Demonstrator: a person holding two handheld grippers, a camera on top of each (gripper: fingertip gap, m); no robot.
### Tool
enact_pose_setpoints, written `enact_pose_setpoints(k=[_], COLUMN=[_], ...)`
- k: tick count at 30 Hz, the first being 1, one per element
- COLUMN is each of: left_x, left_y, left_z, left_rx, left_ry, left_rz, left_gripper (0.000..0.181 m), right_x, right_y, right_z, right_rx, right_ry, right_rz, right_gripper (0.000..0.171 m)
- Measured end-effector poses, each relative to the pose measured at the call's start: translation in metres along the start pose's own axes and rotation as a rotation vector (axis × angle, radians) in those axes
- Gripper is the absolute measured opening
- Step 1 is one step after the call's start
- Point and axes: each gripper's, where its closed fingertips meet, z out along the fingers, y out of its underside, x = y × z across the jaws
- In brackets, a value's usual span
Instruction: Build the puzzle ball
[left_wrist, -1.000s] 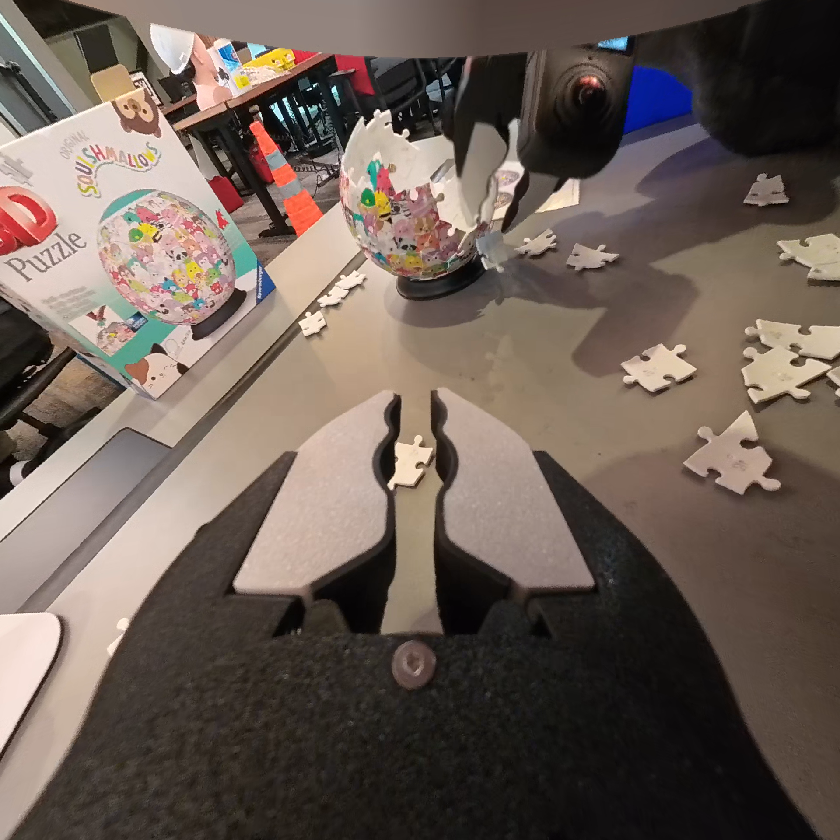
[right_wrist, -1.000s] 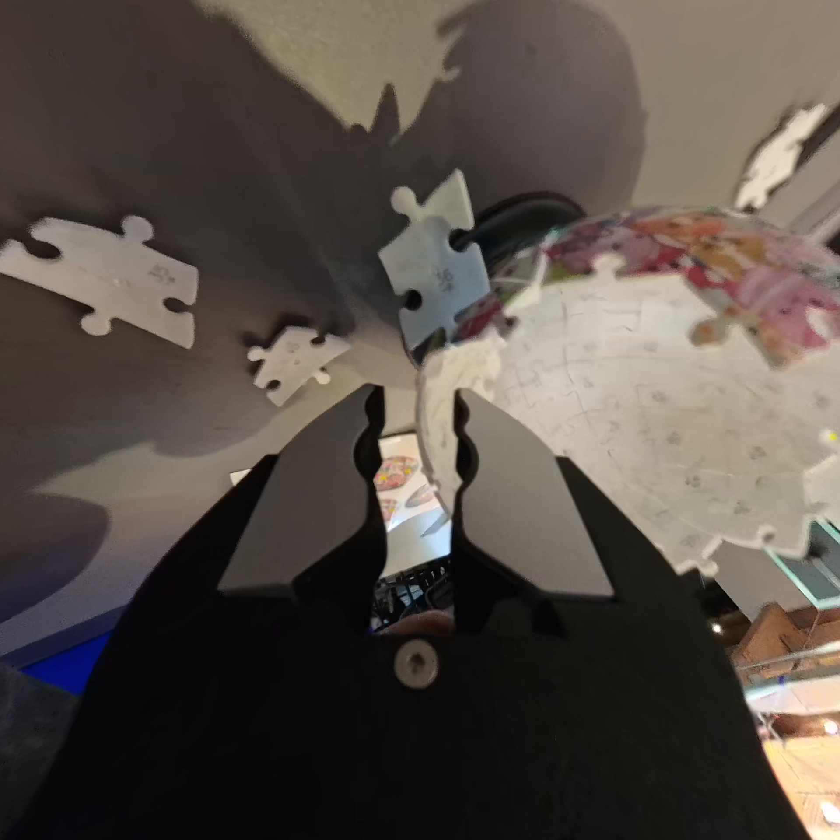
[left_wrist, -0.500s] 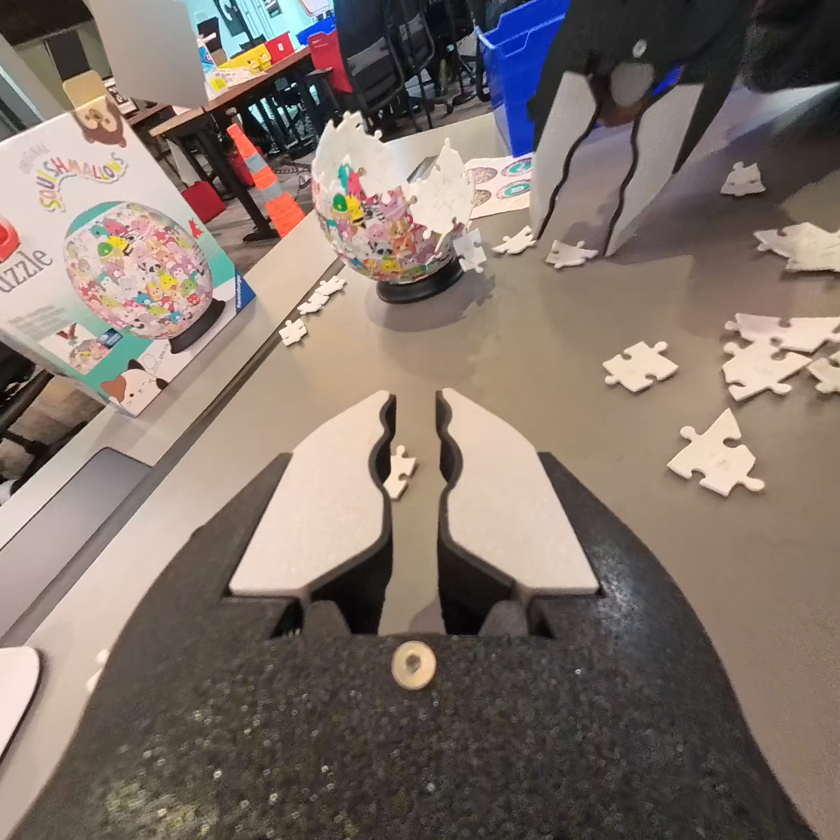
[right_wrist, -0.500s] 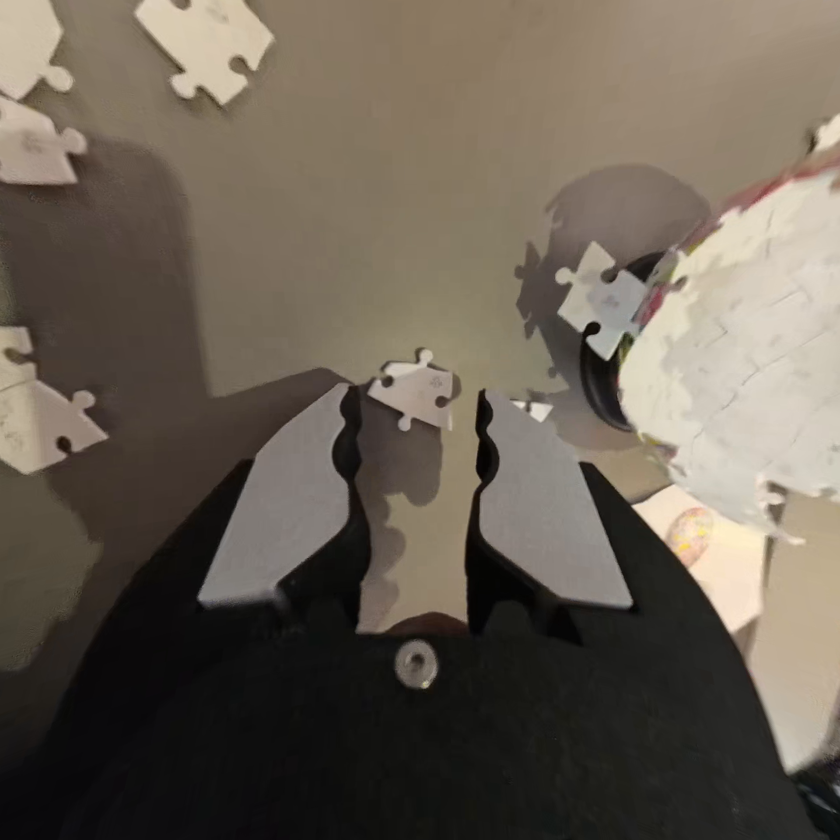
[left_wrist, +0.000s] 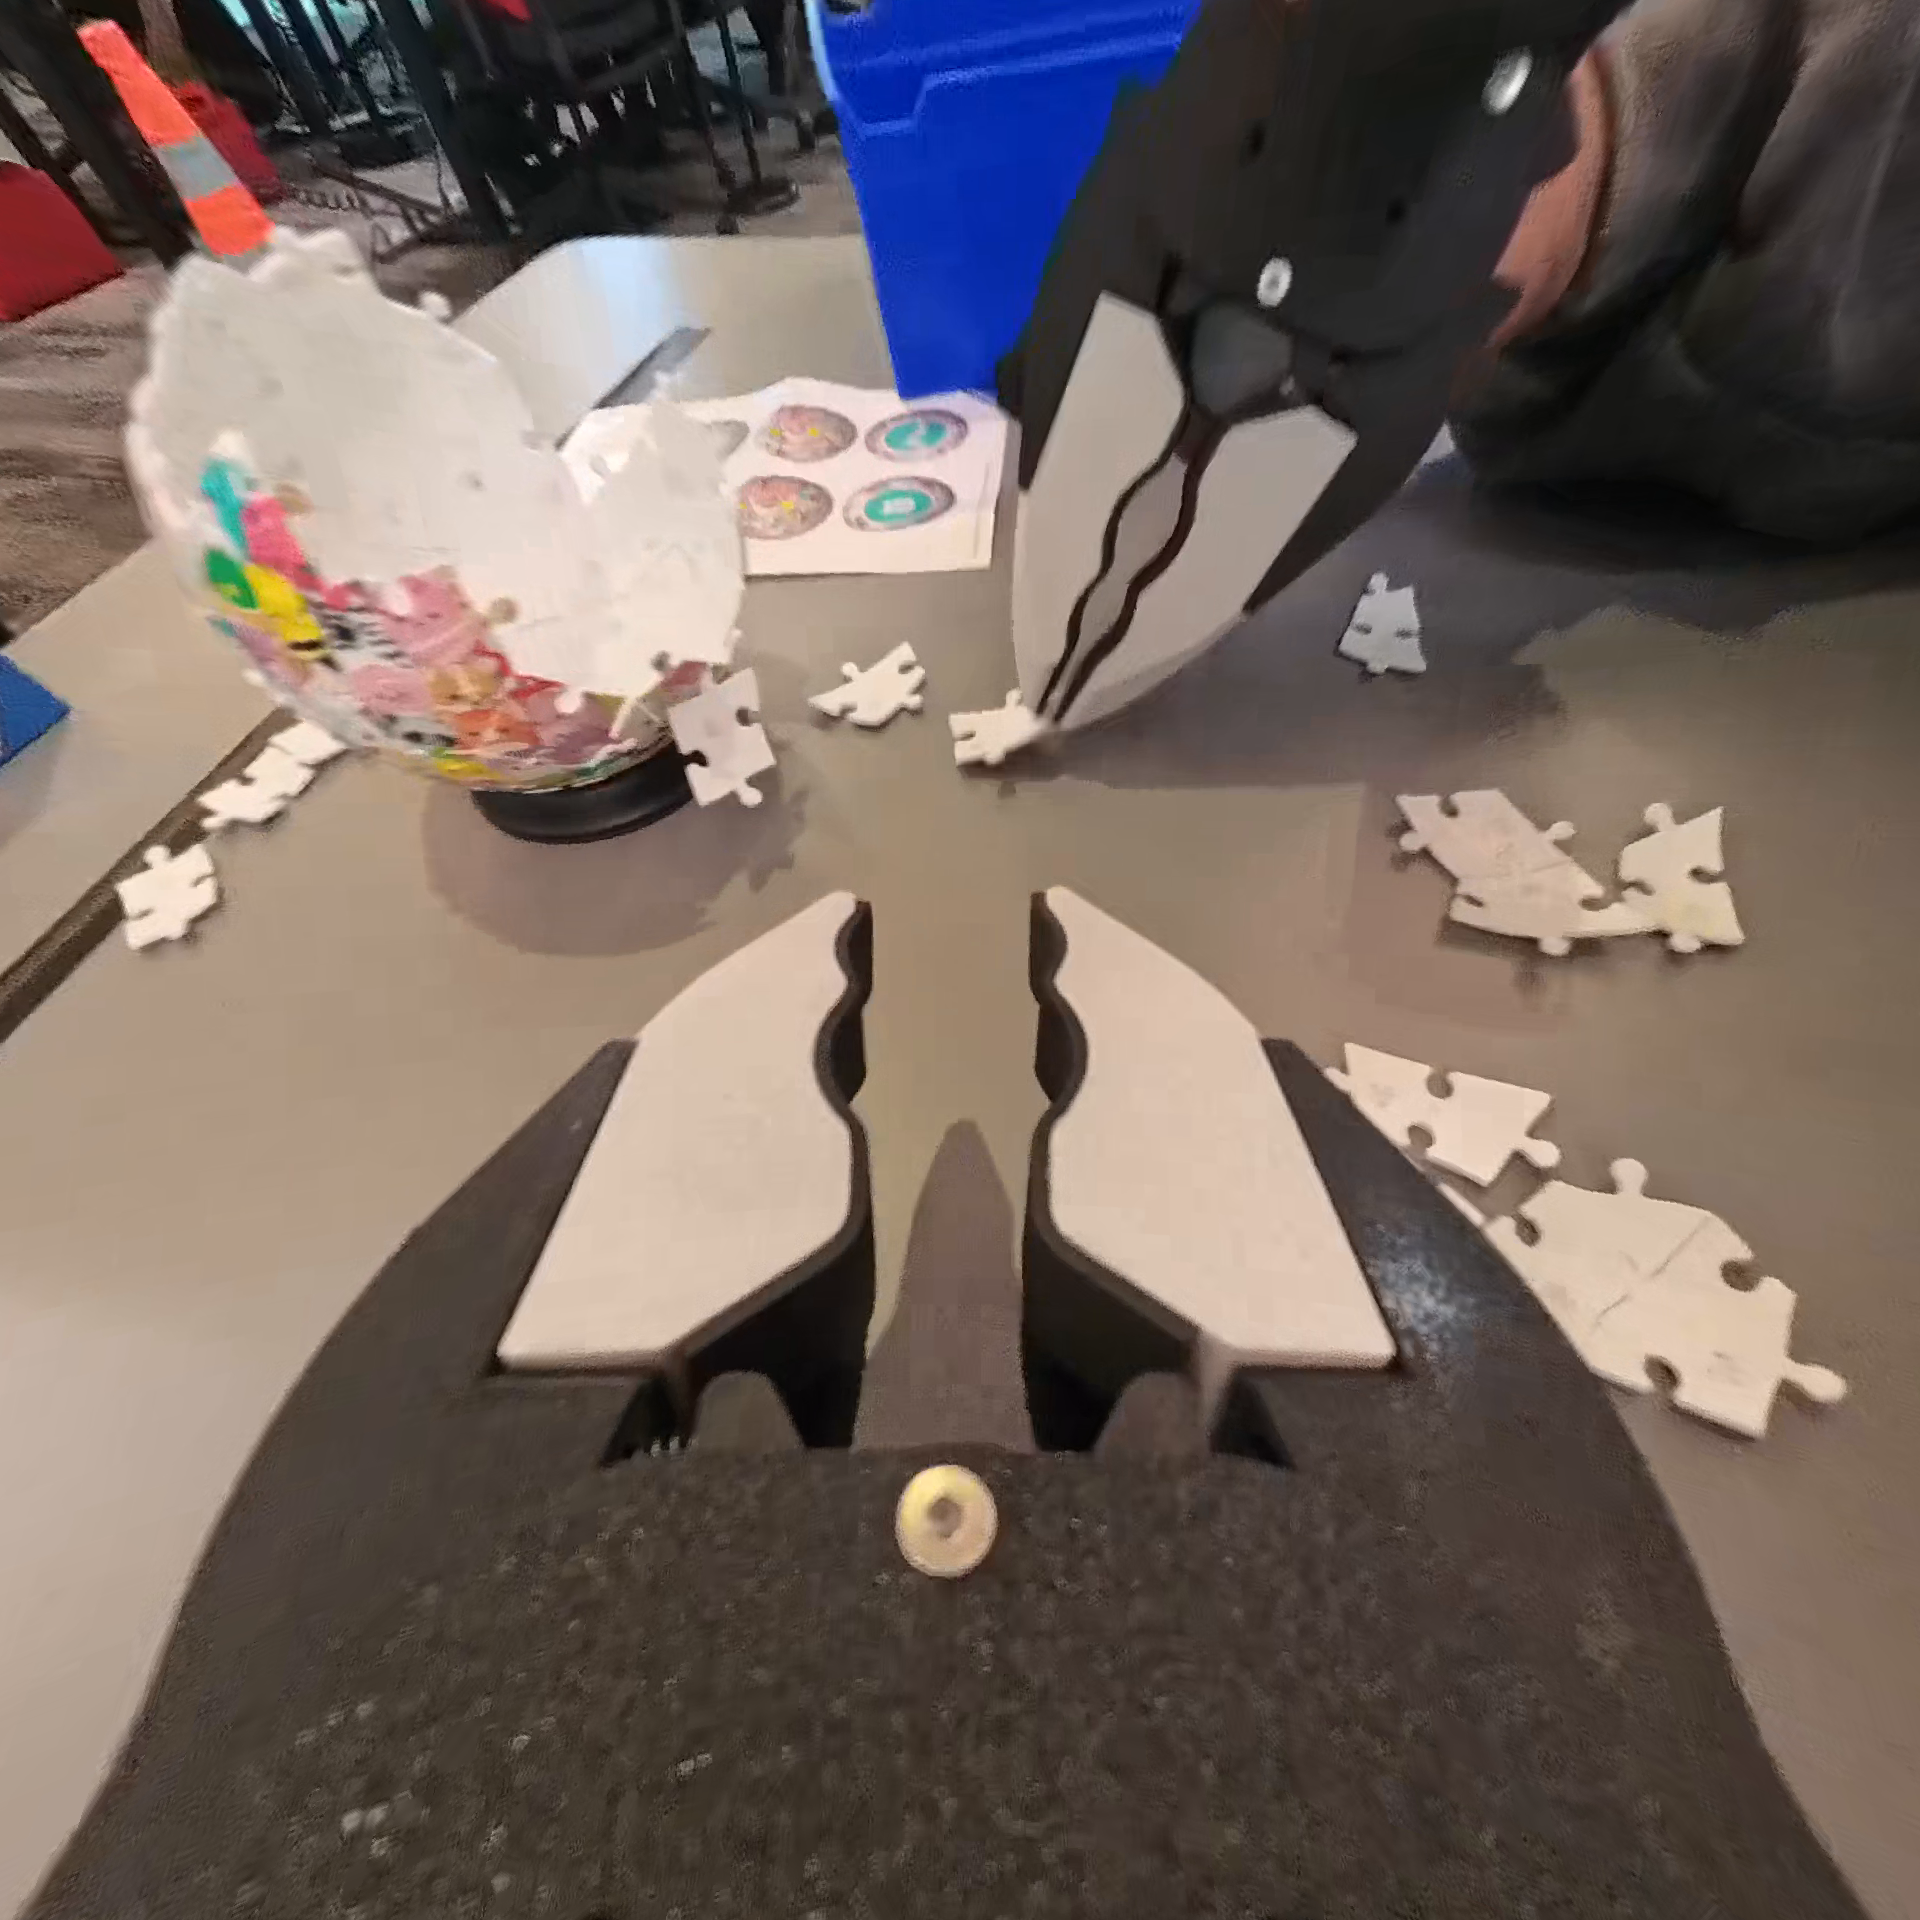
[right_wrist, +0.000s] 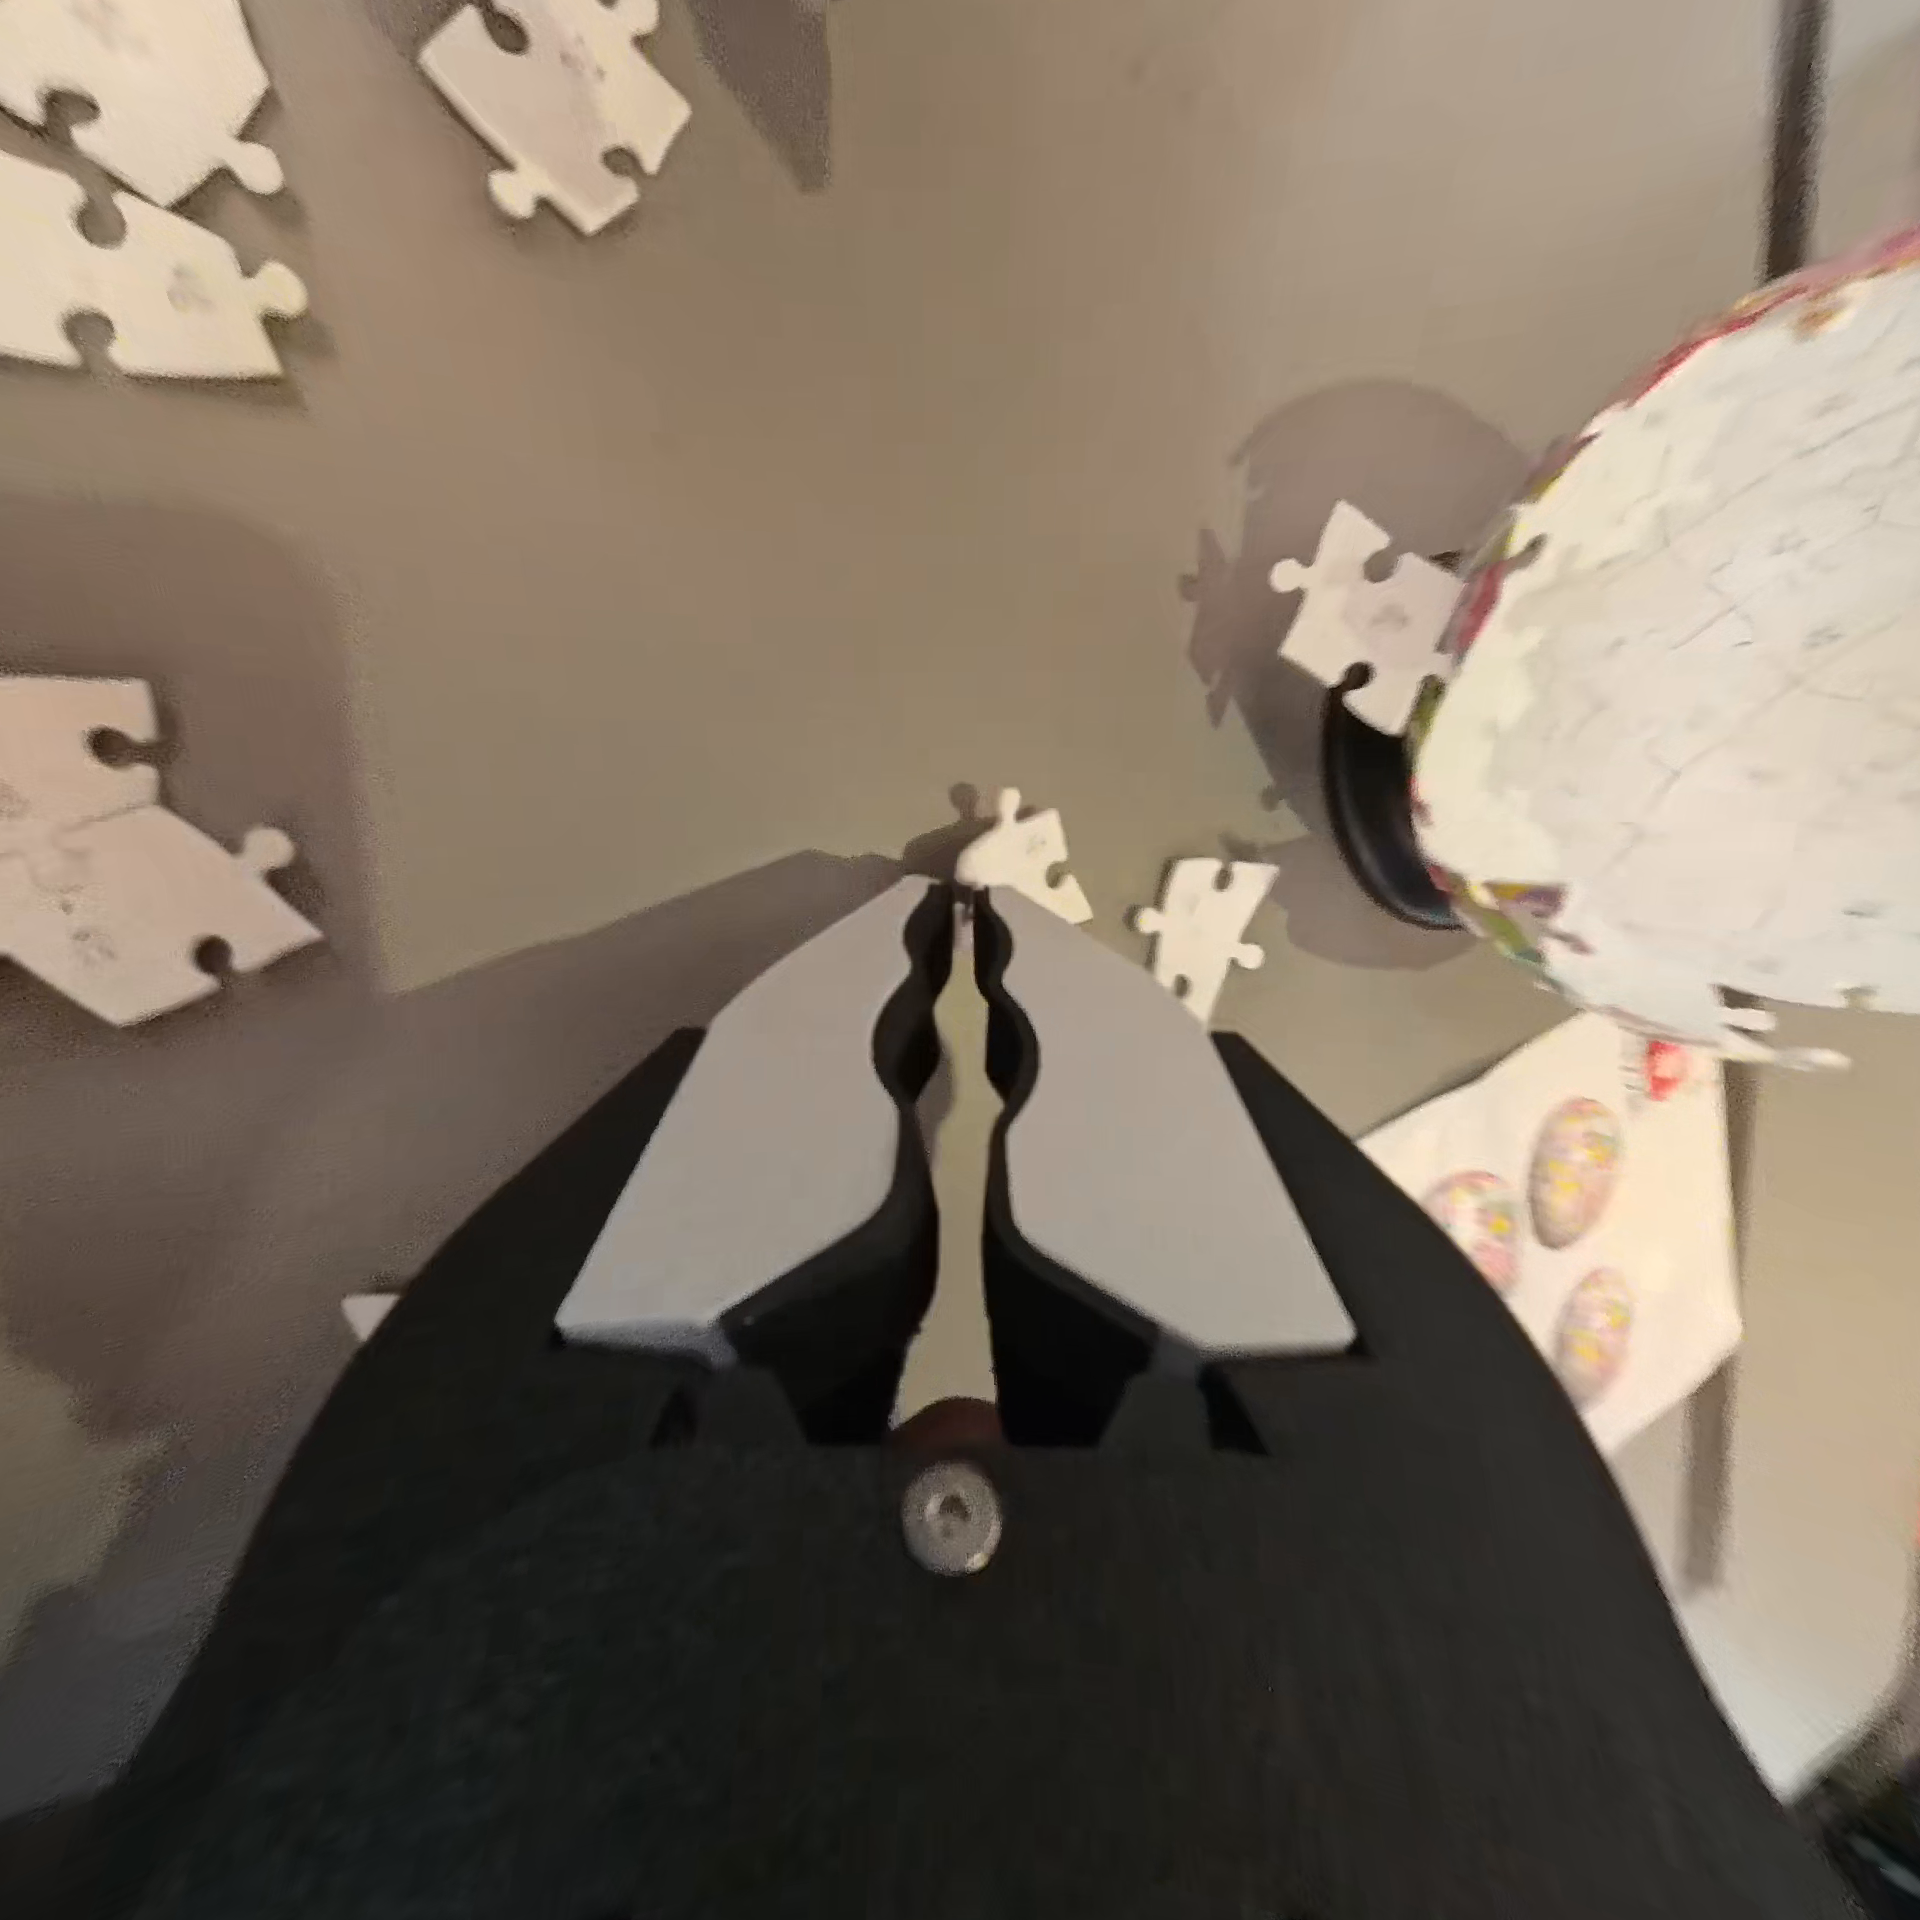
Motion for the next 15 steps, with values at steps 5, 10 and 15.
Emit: enact_pose_setpoints(k=[5,10,15], left_x=[0.003,-0.006,-0.029], left_y=[-0.010,-0.005,0.027], left_z=[0.017,0.013,-0.014], left_rx=[-0.004,-0.031,-0.091], left_ry=[-0.041,-0.096,-0.162], left_rz=[0.065,0.143,0.206], left_gripper=[0.024,0.024,0.024], right_x=[0.020,0.040,0.052], right_y=[-0.004,-0.010,-0.015], right_z=[-0.023,-0.042,-0.036], right_rx=[0.009,-0.013,-0.059], right_ry=[0.174,0.253,0.069], right_rz=[-0.109,-0.429,-0.538], right_gripper=[0.002,0.002,0.002])
